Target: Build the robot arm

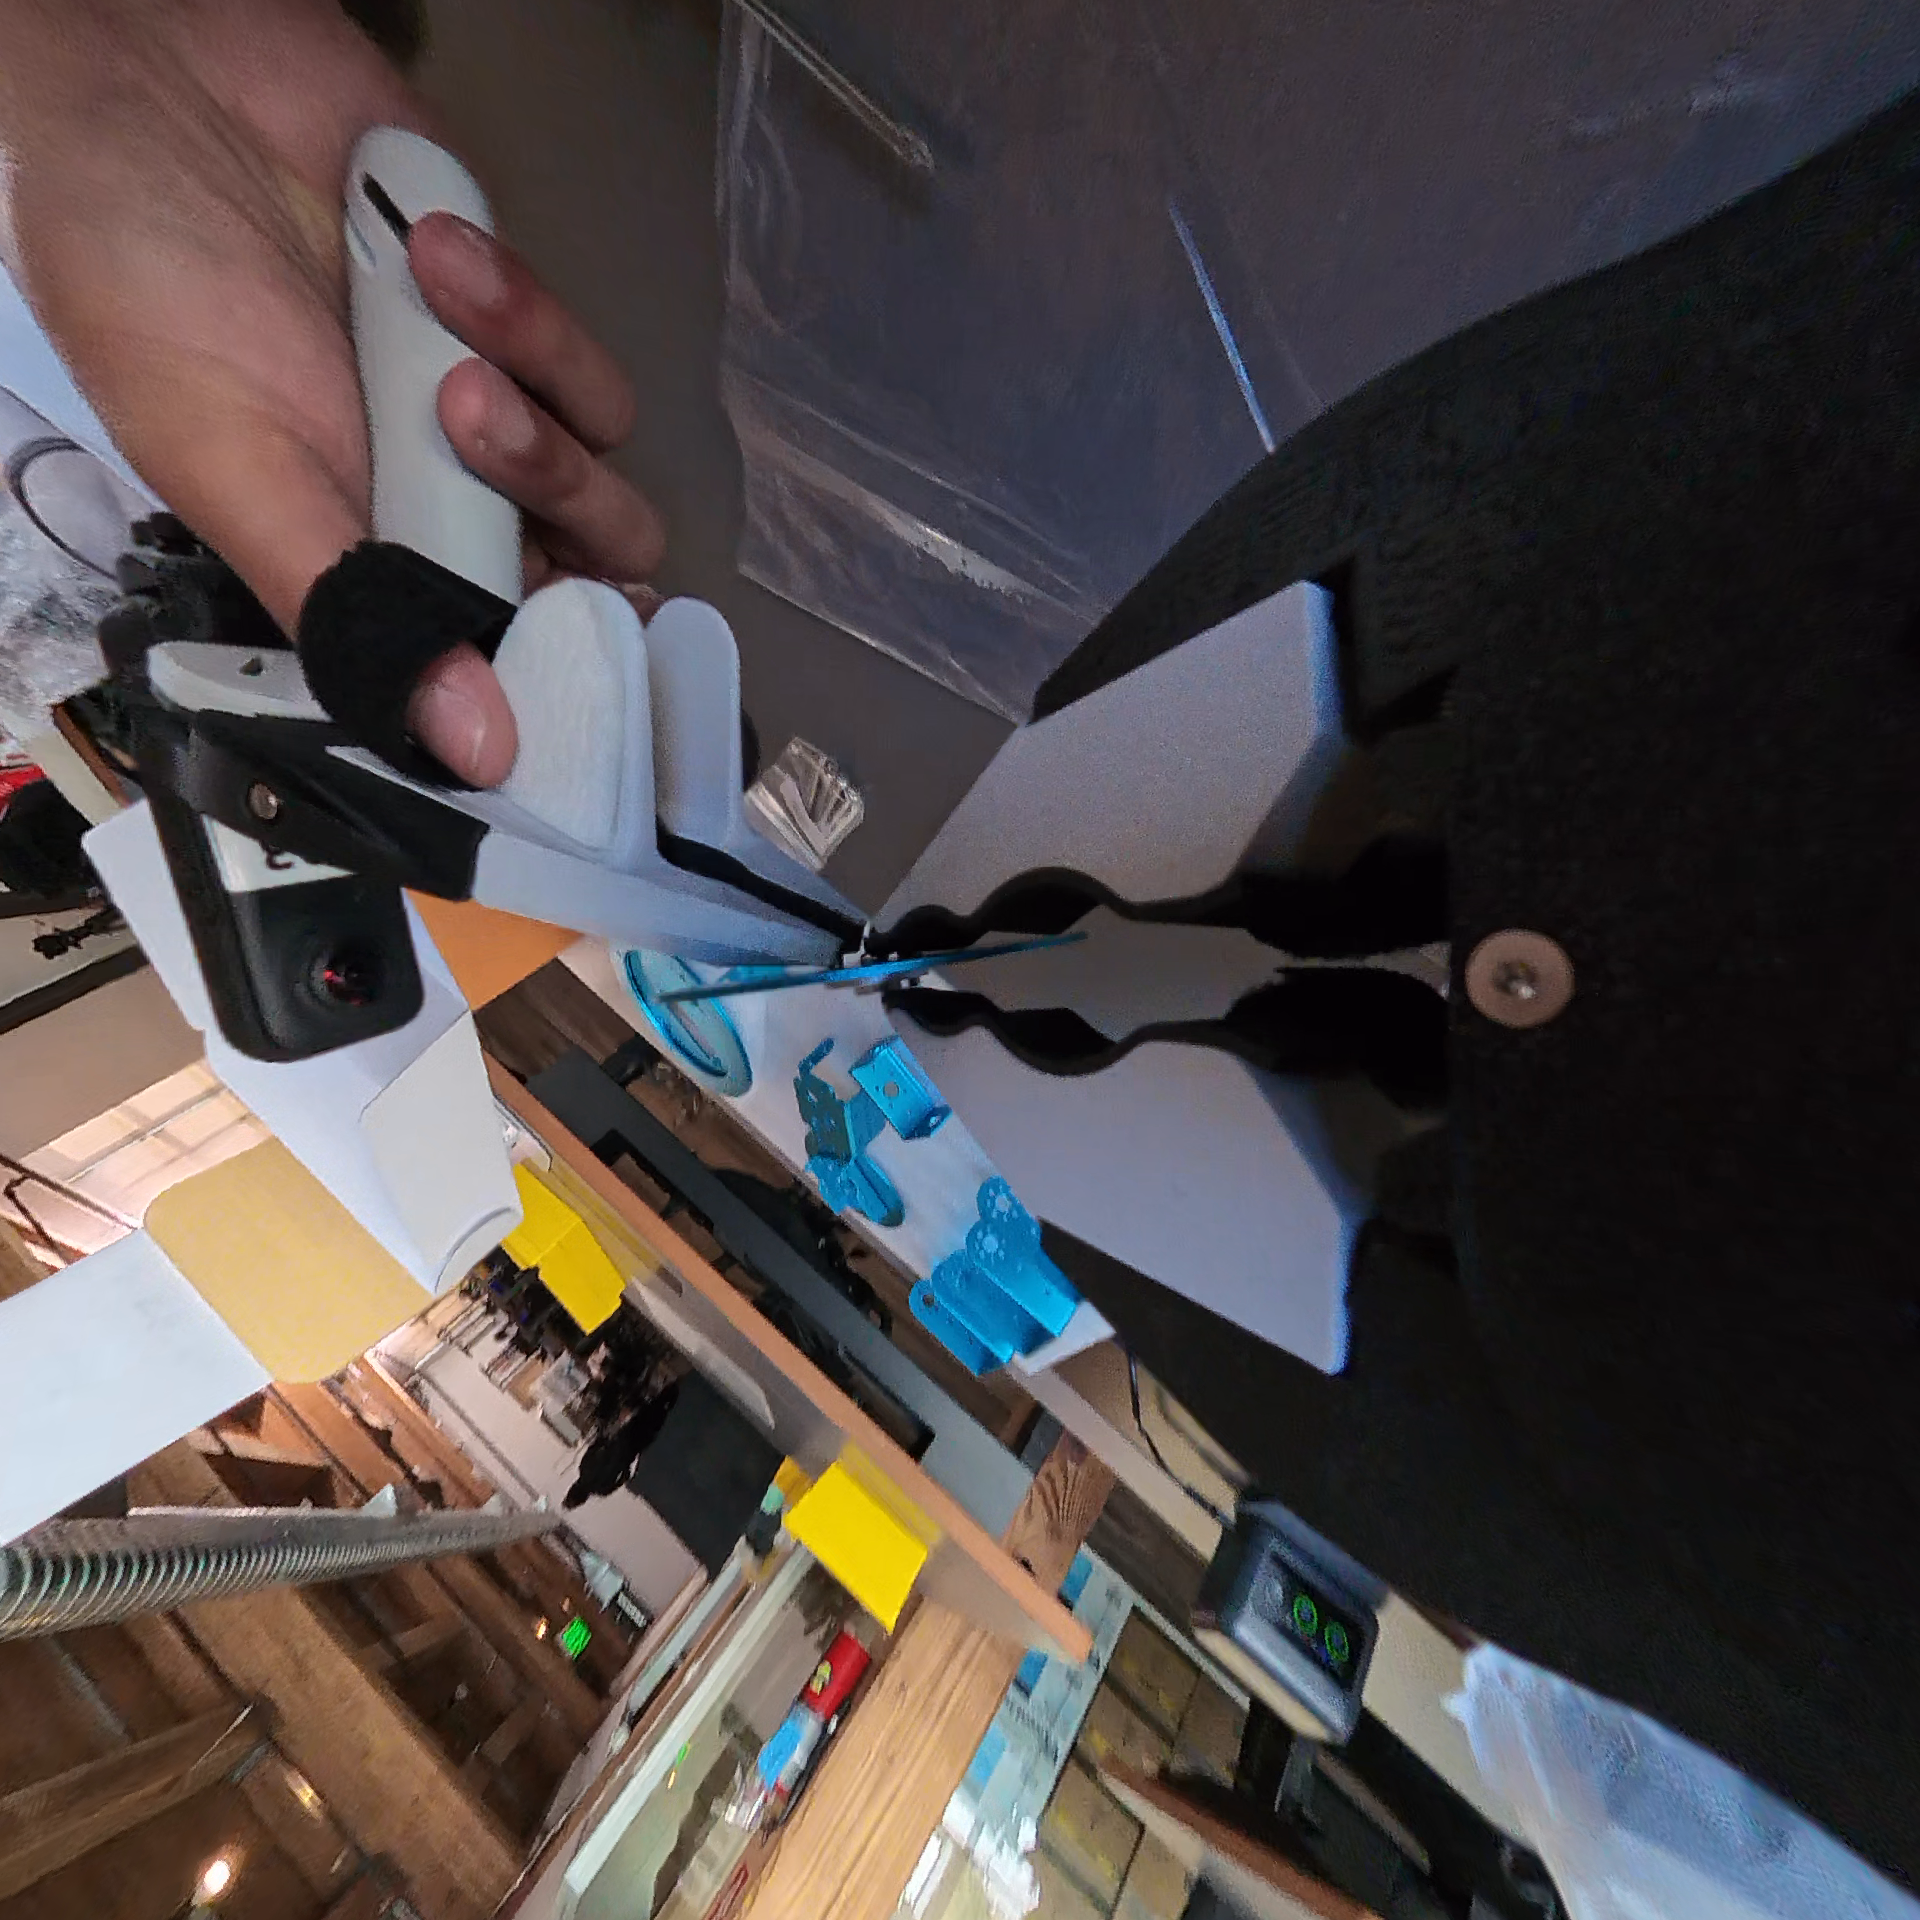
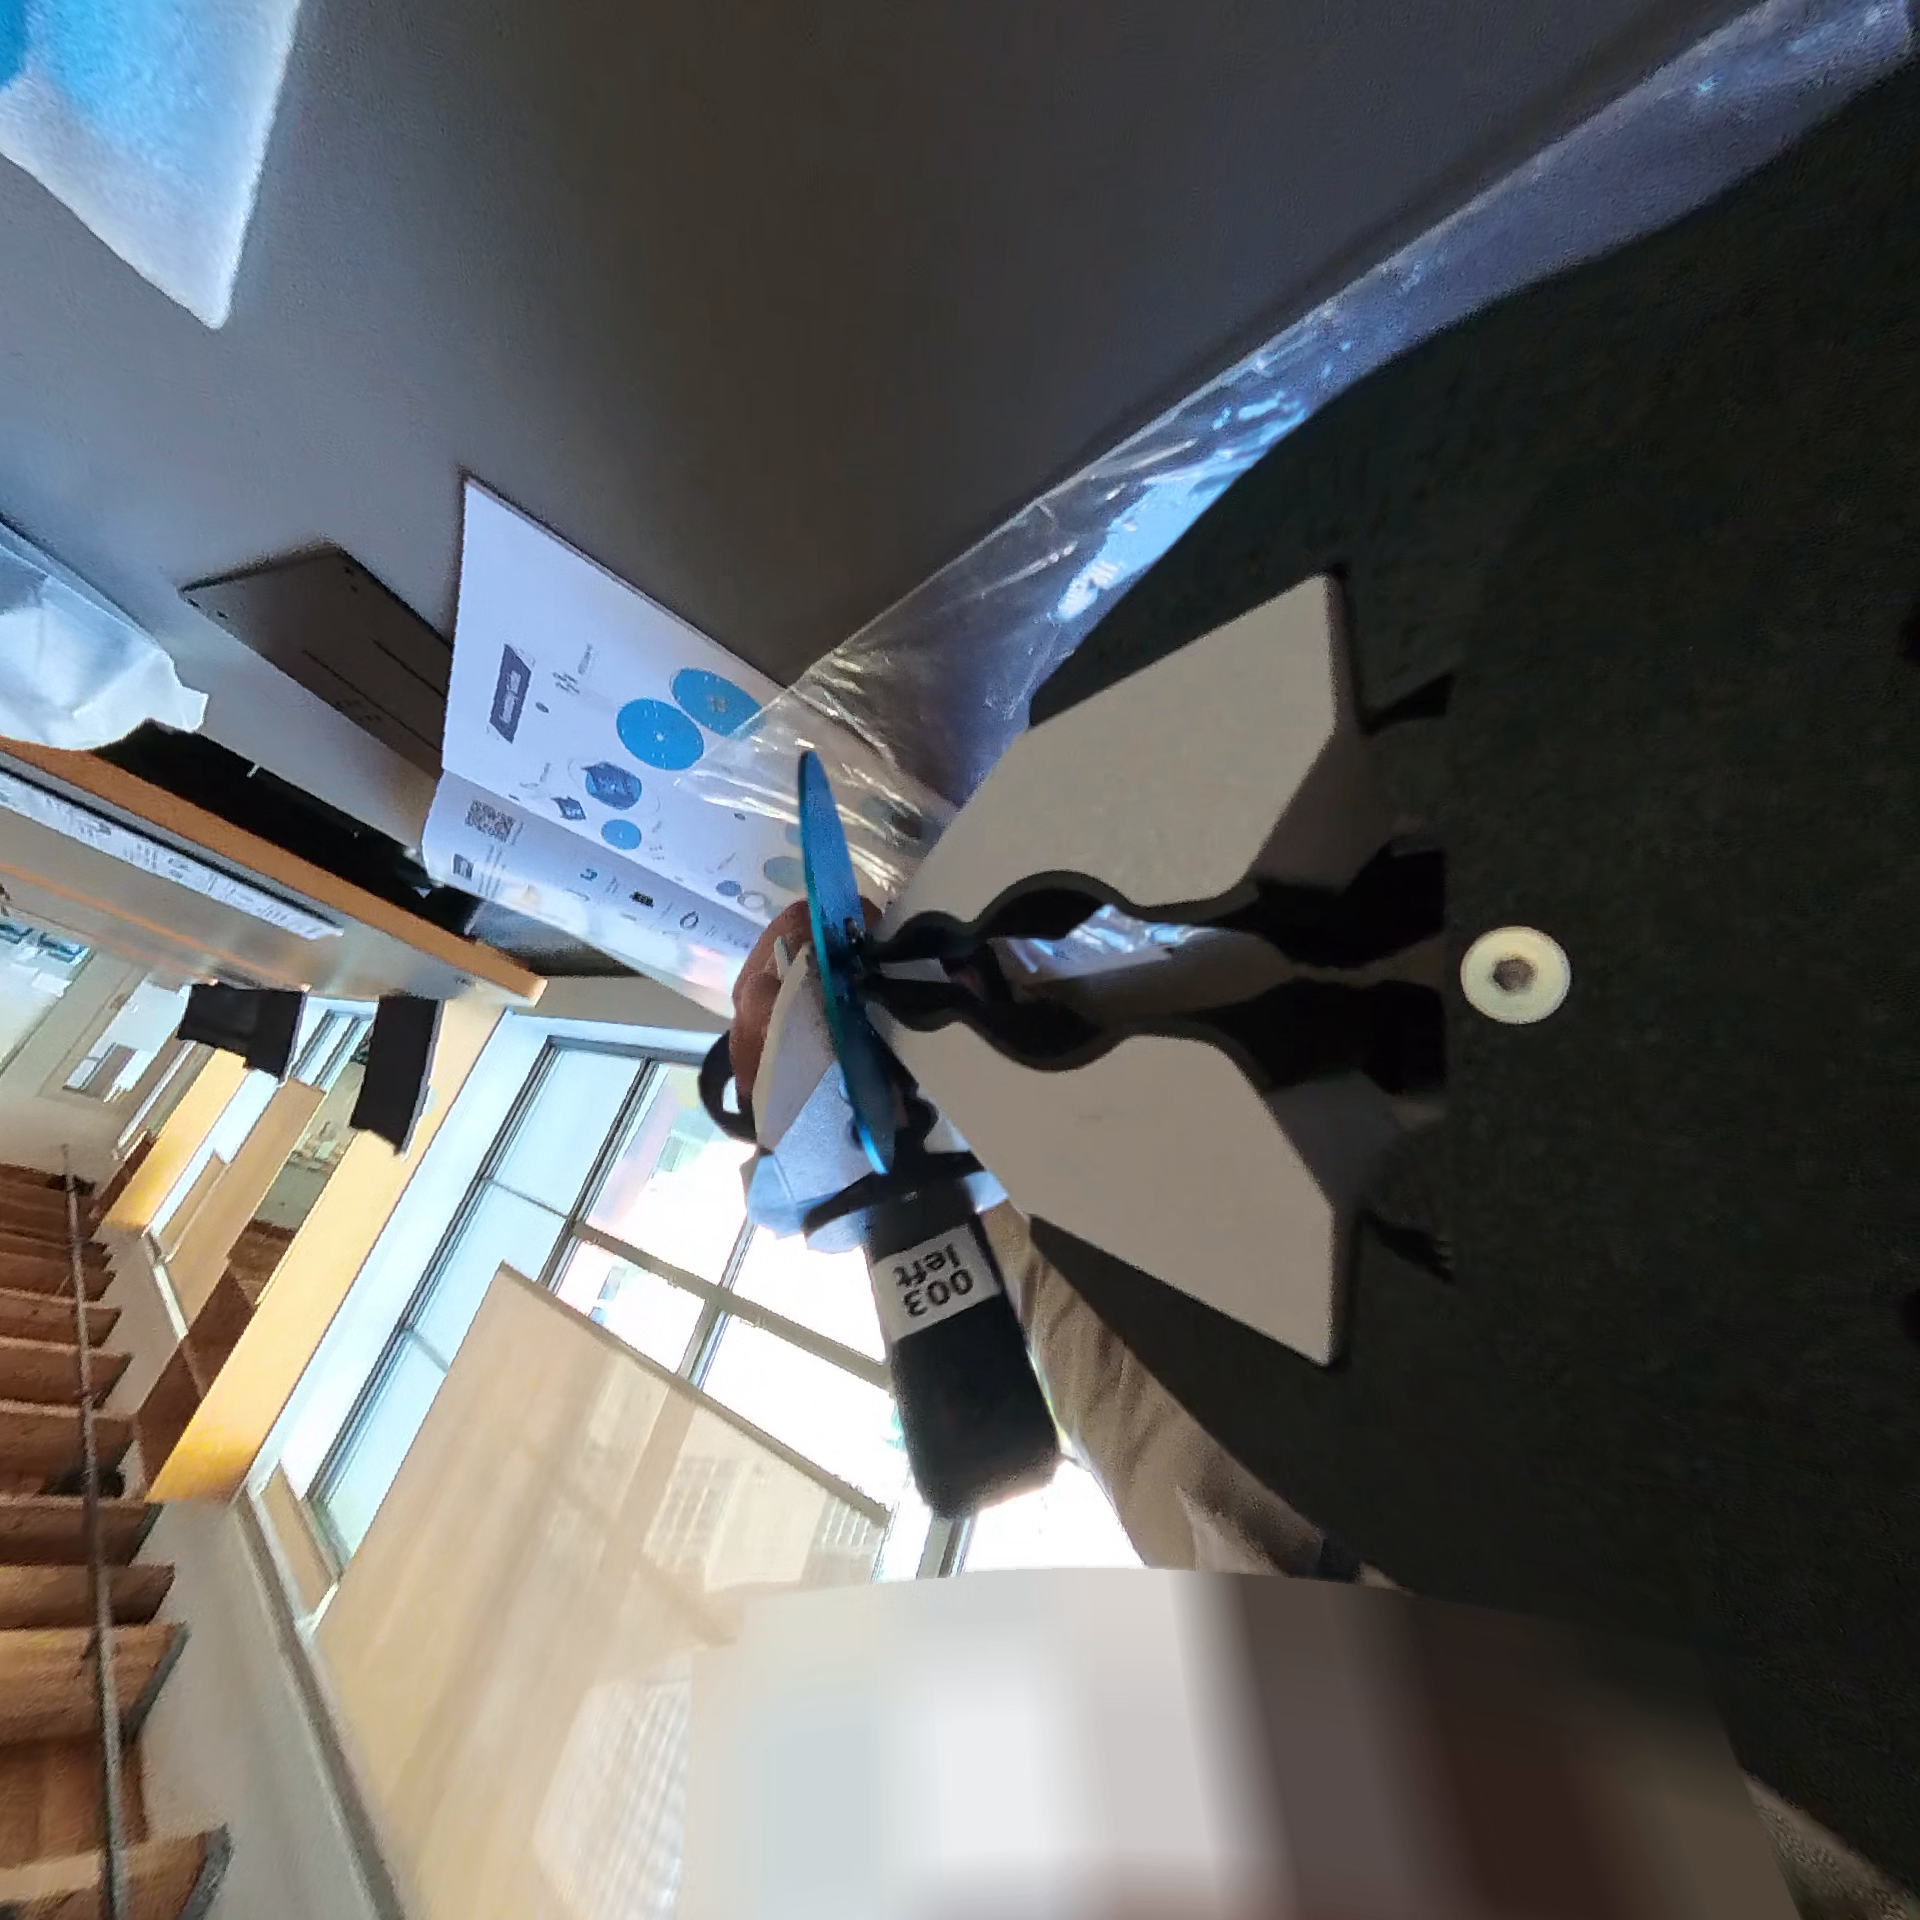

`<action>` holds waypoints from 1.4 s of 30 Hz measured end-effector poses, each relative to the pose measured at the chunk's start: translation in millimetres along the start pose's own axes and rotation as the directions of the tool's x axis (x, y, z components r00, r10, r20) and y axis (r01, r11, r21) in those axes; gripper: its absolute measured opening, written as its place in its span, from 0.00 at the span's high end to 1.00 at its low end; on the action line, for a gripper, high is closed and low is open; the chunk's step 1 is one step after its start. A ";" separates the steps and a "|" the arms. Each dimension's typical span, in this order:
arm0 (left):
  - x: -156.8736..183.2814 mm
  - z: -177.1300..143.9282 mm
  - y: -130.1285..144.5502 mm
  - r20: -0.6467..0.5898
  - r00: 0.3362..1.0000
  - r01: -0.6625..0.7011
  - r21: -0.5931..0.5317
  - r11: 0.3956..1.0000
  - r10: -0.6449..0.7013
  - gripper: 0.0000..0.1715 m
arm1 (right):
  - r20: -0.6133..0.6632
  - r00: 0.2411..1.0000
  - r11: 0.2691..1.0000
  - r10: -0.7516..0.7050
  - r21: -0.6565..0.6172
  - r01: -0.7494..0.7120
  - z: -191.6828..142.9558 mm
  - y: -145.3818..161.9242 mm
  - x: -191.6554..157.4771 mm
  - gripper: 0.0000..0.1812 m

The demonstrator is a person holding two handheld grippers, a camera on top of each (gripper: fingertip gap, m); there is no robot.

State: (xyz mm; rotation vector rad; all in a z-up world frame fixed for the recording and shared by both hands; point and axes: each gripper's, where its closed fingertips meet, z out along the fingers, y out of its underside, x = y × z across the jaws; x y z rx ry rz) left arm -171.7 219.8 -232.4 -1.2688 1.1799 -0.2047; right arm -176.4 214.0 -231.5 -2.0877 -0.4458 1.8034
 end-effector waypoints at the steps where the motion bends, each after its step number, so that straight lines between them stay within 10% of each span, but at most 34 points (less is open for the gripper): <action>1: 0.2 -0.5 -0.7 -0.017 1.000 0.026 0.005 1.000 -0.026 0.96 | -0.011 1.000 1.000 -0.021 -0.002 0.021 0.0 0.1 -0.5 0.99; 7: 1.6 0.5 1.2 -0.067 0.987 0.144 -0.006 0.990 -0.144 0.96 | -0.116 0.982 0.989 -0.150 -0.018 0.149 -0.3 -0.7 3.0 0.99; 13: 6.2 4.0 7.2 -0.143 0.928 0.341 -0.041 0.939 -0.343 0.96 | -0.397 0.784 0.878 -0.476 -0.171 0.446 -3.0 -1.4 14.0 0.99; 17: 7.9 4.7 8.4 -0.159 0.904 0.393 -0.053 0.918 -0.396 0.96 | -0.434 0.796 0.906 -0.422 -0.171 0.387 -3.2 0.2 15.9 0.99; 25: 4.9 1.2 2.8 -0.072 0.982 0.175 -0.008 0.984 -0.176 0.96 | -0.078 0.995 0.997 0.061 -0.040 -0.064 -1.1 3.5 3.9 0.99; 35: -3.7 -7.2 -11.3 -0.085 0.982 0.179 0.105 0.978 -0.171 0.96 | 0.405 0.760 0.853 0.508 -0.116 -0.509 -0.5 -1.5 -19.6 0.98; 42: -3.2 -3.7 -4.8 -0.148 0.938 0.325 0.072 0.943 -0.312 0.96 | 0.384 0.757 0.836 0.529 -0.080 -0.543 -0.8 -5.3 -12.0 0.98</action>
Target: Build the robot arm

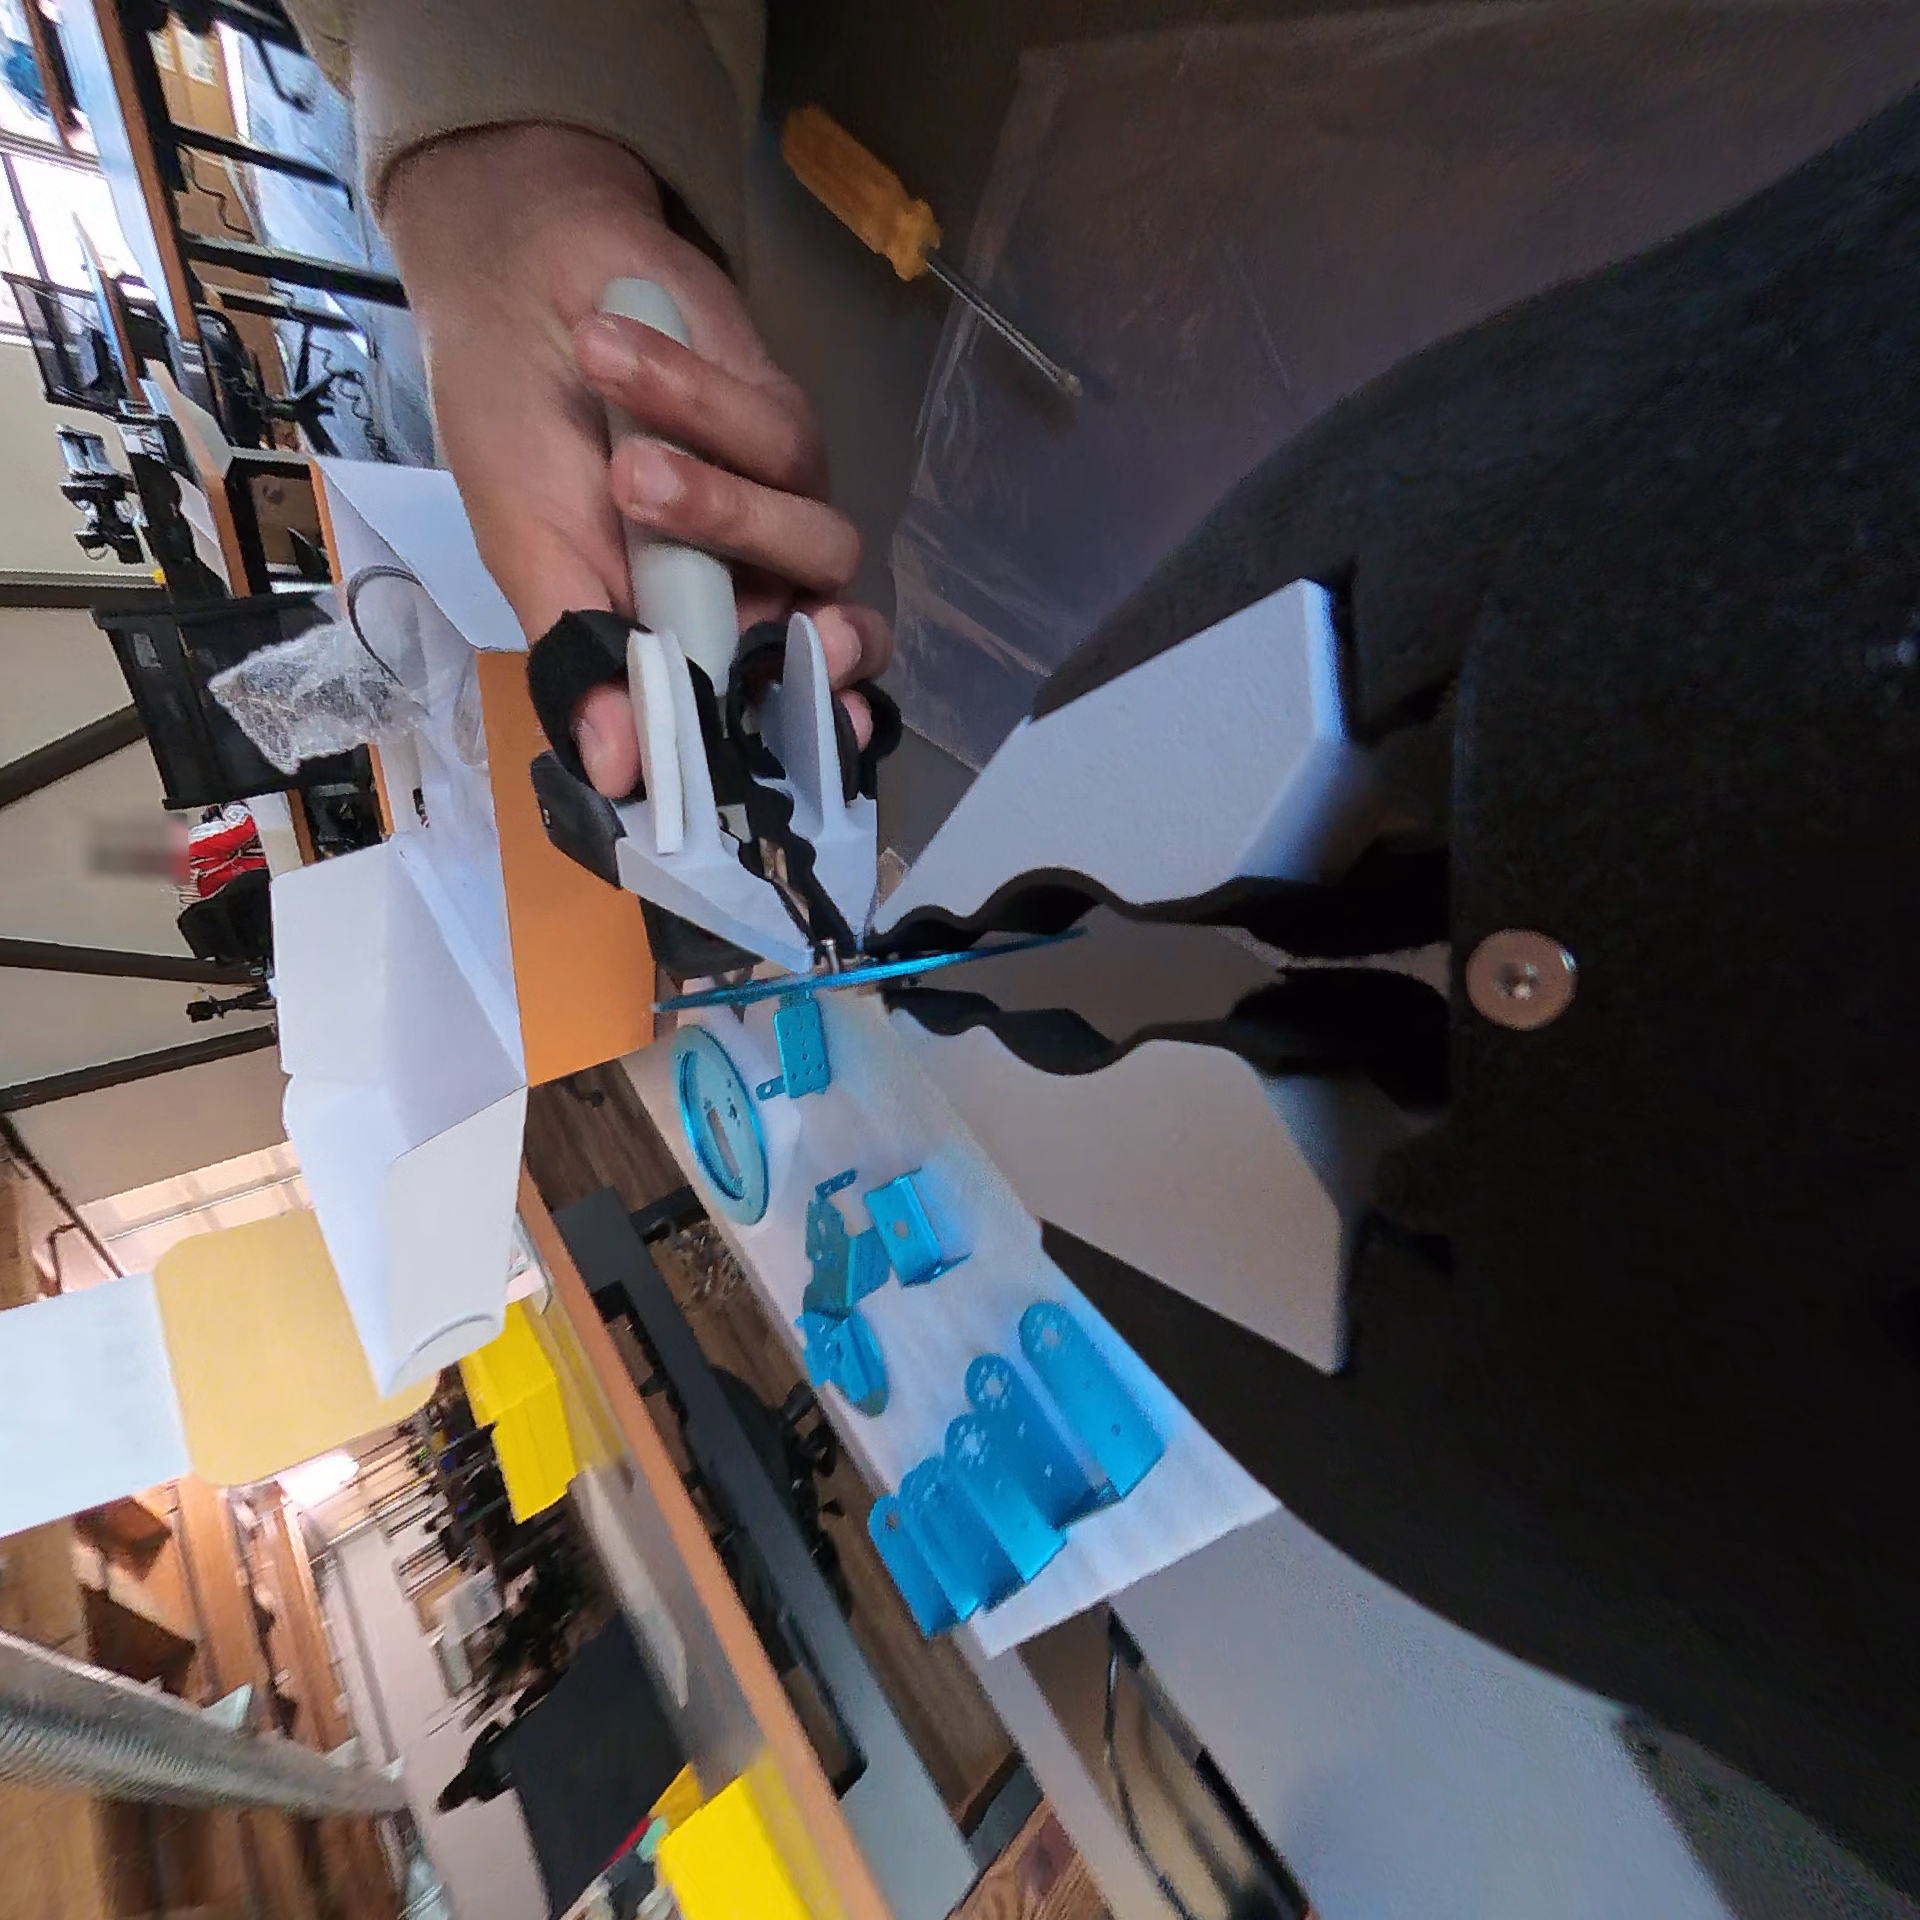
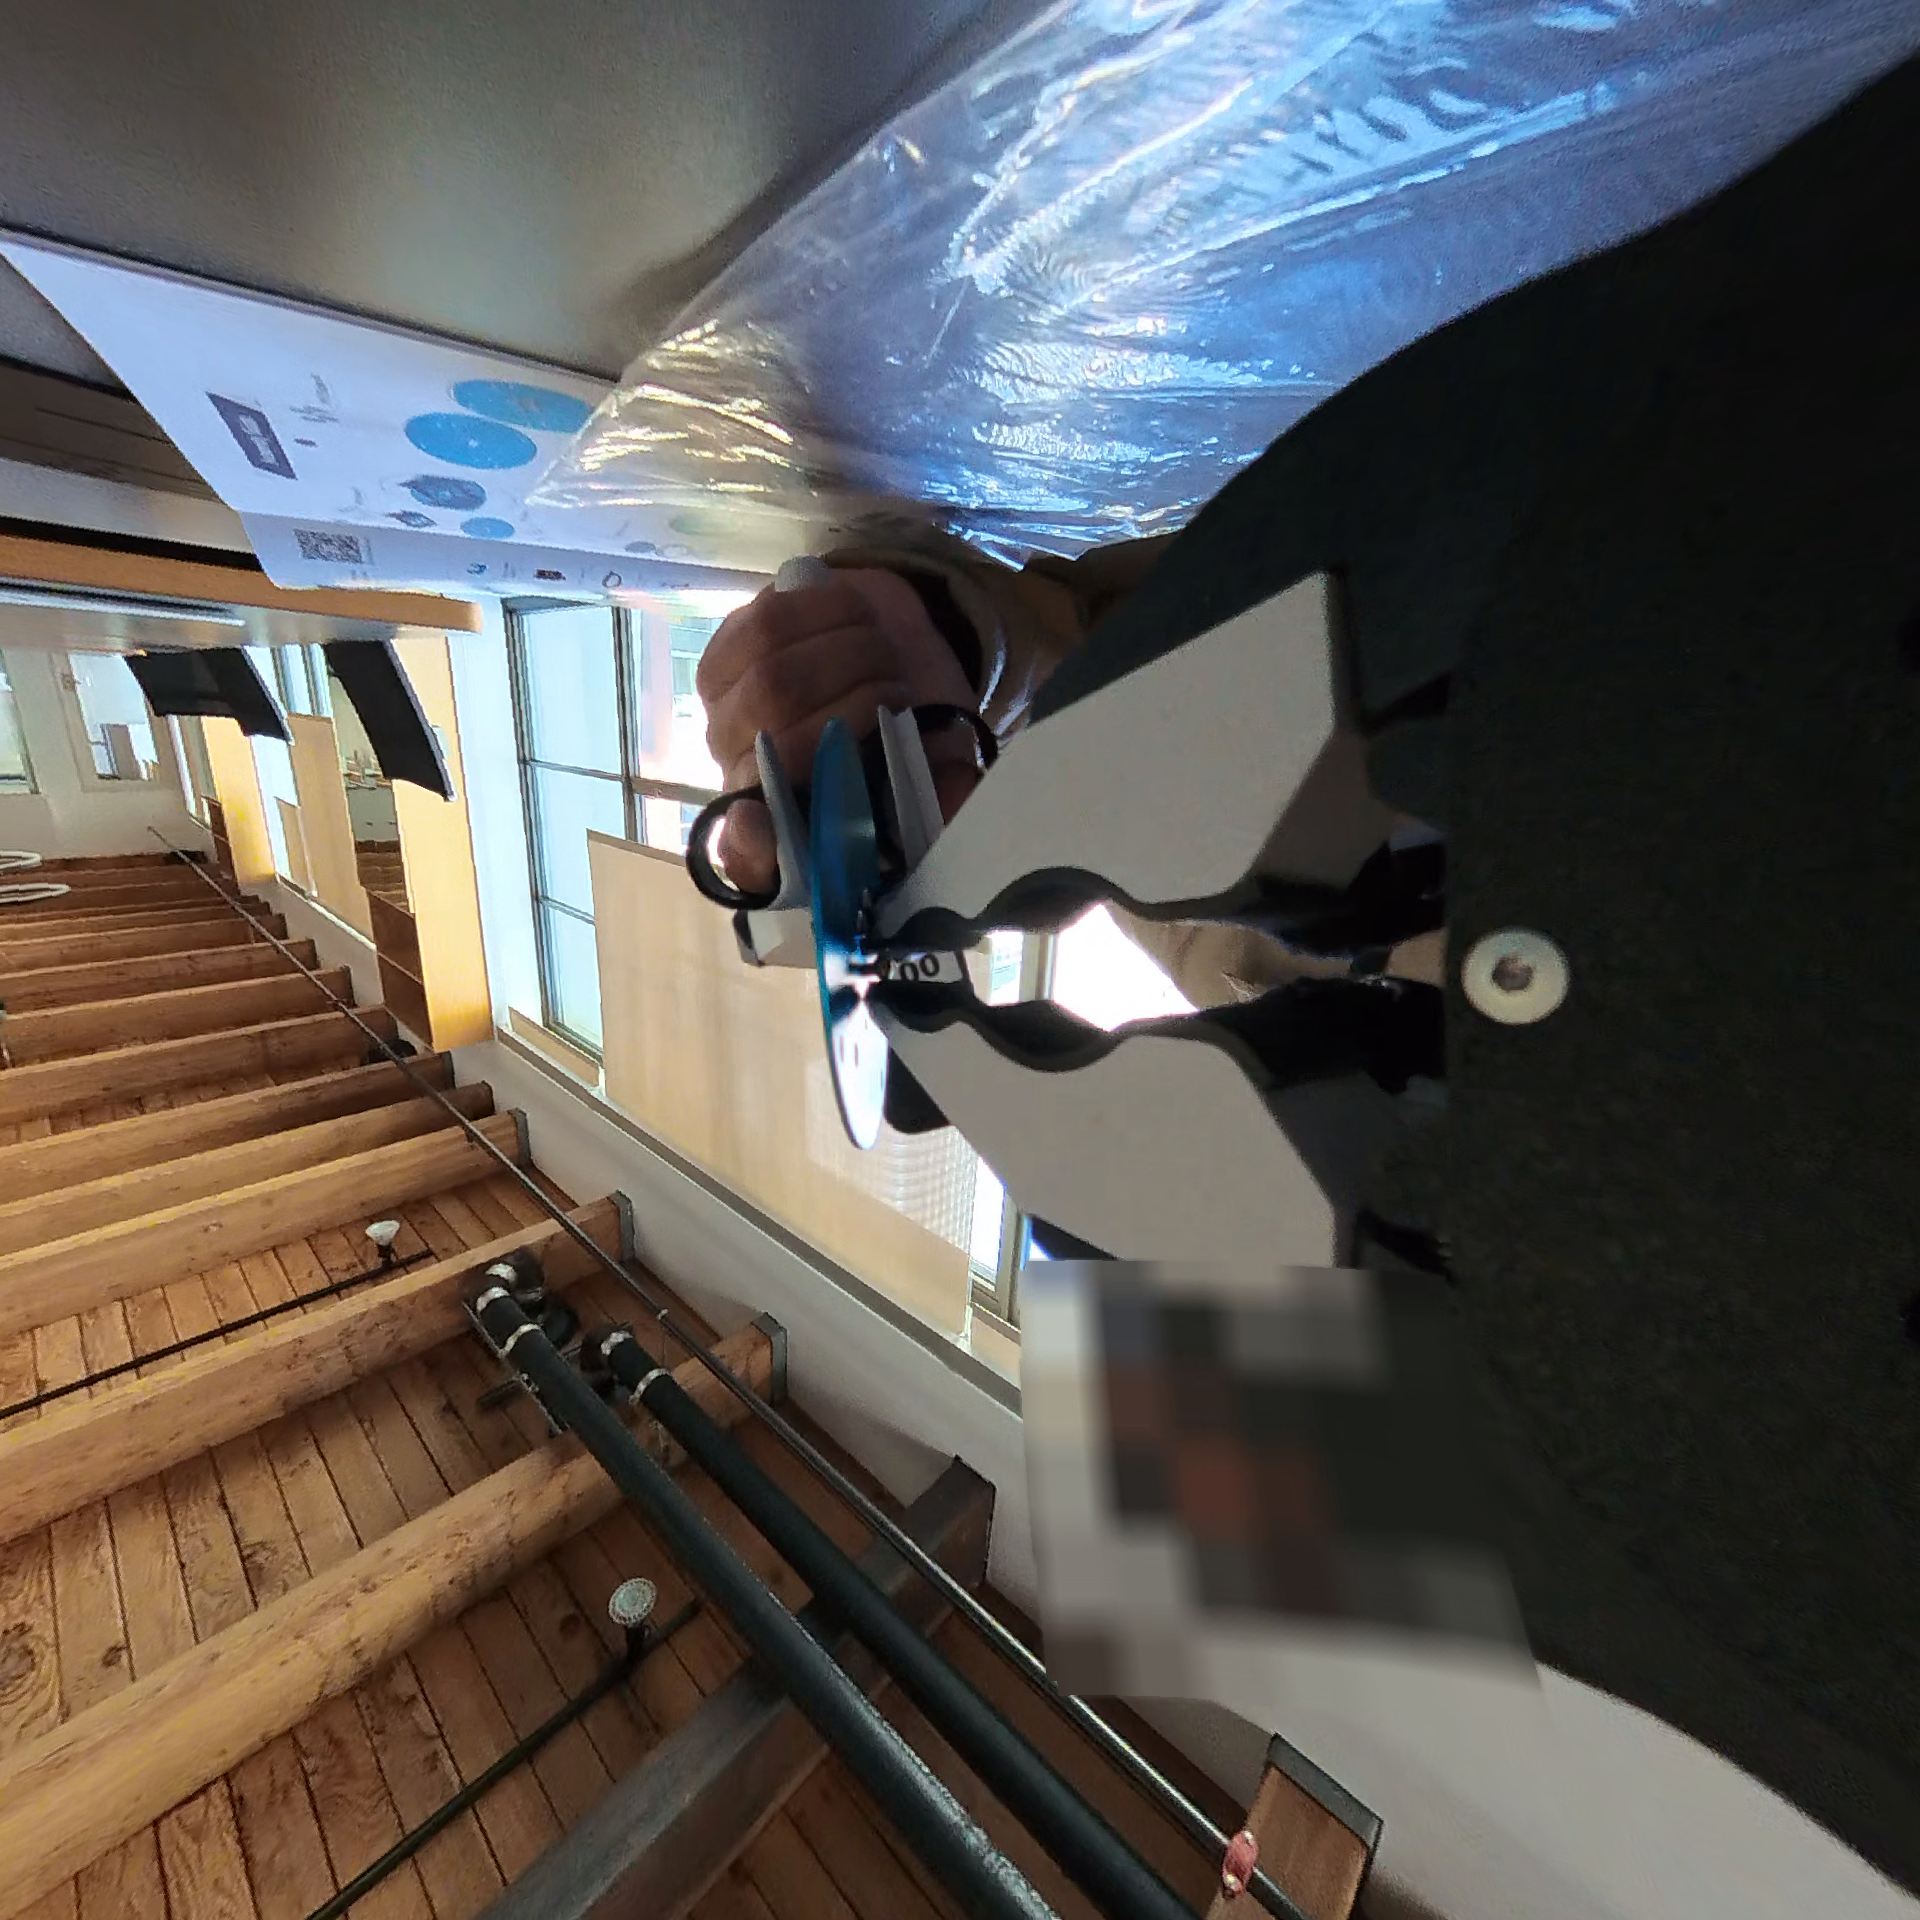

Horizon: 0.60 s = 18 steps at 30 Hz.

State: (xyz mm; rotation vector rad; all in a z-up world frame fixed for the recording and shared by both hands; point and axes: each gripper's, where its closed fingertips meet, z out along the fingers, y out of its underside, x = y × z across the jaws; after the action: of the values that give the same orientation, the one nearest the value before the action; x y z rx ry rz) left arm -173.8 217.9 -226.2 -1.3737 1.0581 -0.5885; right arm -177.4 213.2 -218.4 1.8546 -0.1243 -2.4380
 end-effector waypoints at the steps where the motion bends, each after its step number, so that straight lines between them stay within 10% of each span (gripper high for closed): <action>1: -0.1 0.7 1.9 -0.011 0.999 0.032 -0.008 0.999 -0.032 0.96 | -0.005 1.000 1.000 0.005 0.010 -0.005 -0.6 -1.6 1.0 0.98; 11: 2.1 9.3 30.1 -0.057 0.877 0.465 -0.150 0.872 -0.477 0.96 | -0.317 0.907 0.944 -0.278 0.087 0.319 -12.0 -22.2 18.1 0.99; 15: 5.2 10.0 32.7 -0.119 0.739 0.641 -0.178 0.746 -0.663 0.96 | -0.510 0.638 0.780 -0.576 -0.110 0.616 -14.7 -23.3 13.7 0.99; 18: 4.8 8.8 29.8 -0.199 0.558 0.782 -0.199 0.591 -0.805 0.96 | -0.505 0.204 0.479 -0.839 -0.506 0.718 -12.3 -12.0 9.5 0.99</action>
State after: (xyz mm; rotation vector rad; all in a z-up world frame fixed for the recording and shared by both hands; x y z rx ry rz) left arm -171.0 223.0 -257.1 -1.8867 0.6001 -1.4594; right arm -168.2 223.9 -232.1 3.1093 1.3914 -1.6096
